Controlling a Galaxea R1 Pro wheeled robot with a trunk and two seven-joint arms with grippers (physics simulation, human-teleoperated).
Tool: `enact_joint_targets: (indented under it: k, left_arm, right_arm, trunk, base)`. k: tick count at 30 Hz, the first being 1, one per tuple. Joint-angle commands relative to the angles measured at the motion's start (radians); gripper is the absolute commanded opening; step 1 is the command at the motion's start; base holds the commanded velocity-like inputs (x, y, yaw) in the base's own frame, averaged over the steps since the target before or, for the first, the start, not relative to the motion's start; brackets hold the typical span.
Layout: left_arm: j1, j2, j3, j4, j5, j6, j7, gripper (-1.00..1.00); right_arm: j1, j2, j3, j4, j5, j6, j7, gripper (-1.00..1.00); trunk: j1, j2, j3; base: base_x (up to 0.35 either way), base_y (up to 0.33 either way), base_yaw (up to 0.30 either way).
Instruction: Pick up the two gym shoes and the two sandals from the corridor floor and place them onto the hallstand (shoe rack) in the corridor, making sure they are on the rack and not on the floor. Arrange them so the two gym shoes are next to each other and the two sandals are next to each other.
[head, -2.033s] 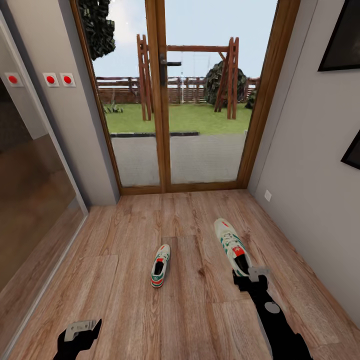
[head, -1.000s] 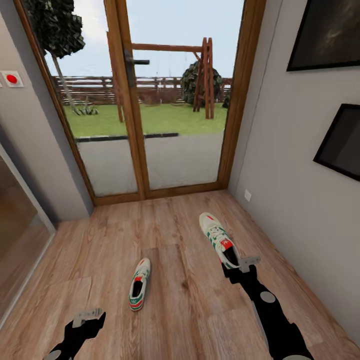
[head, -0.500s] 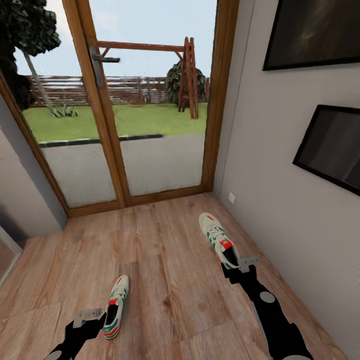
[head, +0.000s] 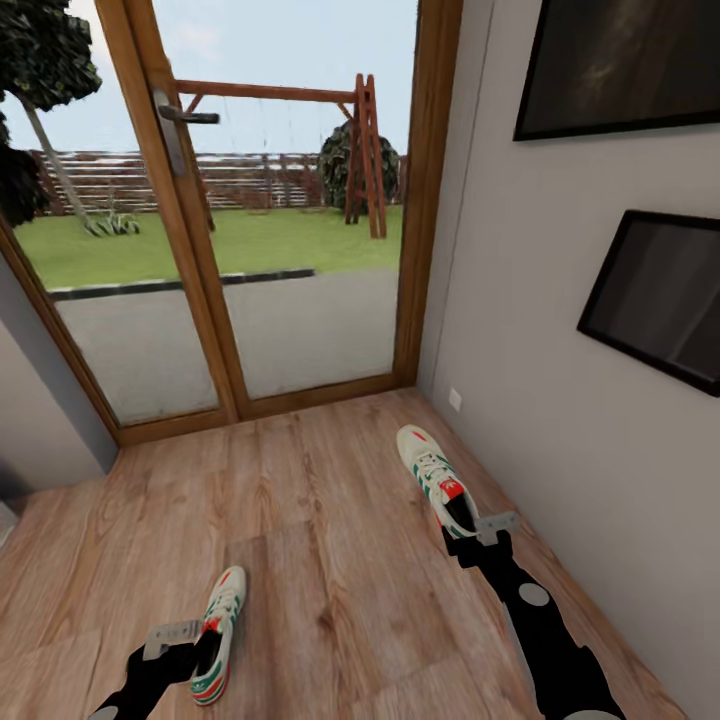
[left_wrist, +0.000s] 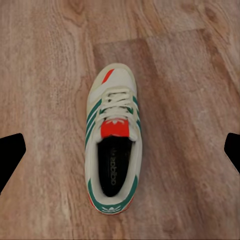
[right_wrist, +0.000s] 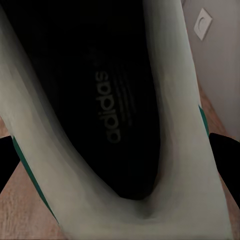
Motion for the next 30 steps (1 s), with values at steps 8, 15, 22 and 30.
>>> enact_joint_targets:
  k: [8, 15, 22, 30]
  left_arm:
    - [-0.001, -0.003, 0.007, 0.0, -0.01, -0.006, -0.008, 1.0]
    - [0.004, -0.003, 0.006, -0.002, -0.011, -0.01, -0.008, 1.0]
    - [0.0, 0.003, 0.008, -0.002, -0.012, -0.009, -0.019, 1.0]
    - [-0.064, 0.014, 0.012, -0.002, -0.015, 0.006, -0.093, 1.0]
  right_arm:
    - [0.0, 0.003, -0.006, -0.001, 0.01, -0.002, 0.008, -1.0]
    - [0.0, 0.004, -0.006, -0.001, 0.008, -0.002, 0.008, -1.0]
    - [0.0, 0.006, -0.005, -0.003, 0.004, -0.002, 0.008, -1.0]
    - [-0.003, 0.012, 0.121, -0.083, -0.003, 0.115, 0.01, -1.0]
  trunk:
    - [0.0, 0.0, -0.001]
    - [0.0, 0.0, -0.001]
    - [0.023, -0.042, -0.02]
    - [0.054, -0.098, -0.045]
  base:
    - [0.249, 0.0, 0.0]
    - [0.023, 0.0, 0.0]
    - [0.001, 0.0, 0.0]
    - [0.0, 0.0, 0.0]
